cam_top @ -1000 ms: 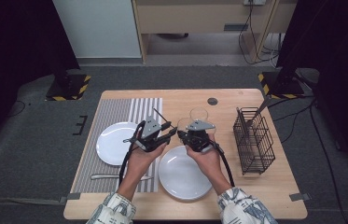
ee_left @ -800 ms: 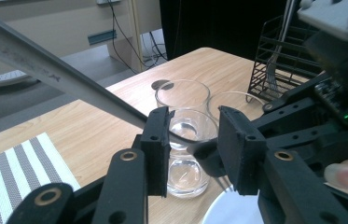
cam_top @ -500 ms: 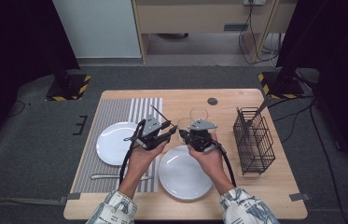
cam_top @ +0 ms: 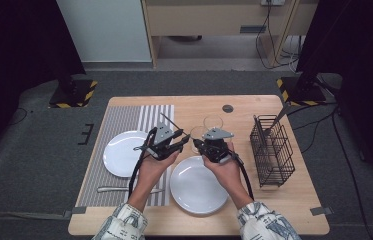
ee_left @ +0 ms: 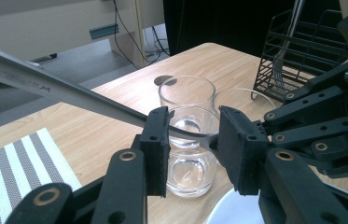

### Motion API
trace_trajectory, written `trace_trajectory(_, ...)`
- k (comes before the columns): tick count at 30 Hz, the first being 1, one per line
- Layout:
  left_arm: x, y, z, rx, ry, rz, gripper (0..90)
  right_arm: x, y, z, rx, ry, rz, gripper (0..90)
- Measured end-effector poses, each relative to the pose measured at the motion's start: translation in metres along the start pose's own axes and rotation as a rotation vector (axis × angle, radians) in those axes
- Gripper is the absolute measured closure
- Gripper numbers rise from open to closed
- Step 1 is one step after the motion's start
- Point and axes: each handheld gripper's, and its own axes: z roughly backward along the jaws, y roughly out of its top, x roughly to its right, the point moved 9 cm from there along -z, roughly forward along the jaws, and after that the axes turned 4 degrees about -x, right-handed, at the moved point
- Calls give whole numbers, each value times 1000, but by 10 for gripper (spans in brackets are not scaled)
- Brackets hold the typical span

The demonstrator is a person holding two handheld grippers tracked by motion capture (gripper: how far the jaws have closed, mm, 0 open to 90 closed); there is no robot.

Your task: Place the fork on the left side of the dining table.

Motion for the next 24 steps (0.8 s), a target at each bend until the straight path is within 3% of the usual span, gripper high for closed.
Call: trace_trajectory(24,-2,-1,-3,-6,14,3,595,3,-3,1,-18,-27,27,880)
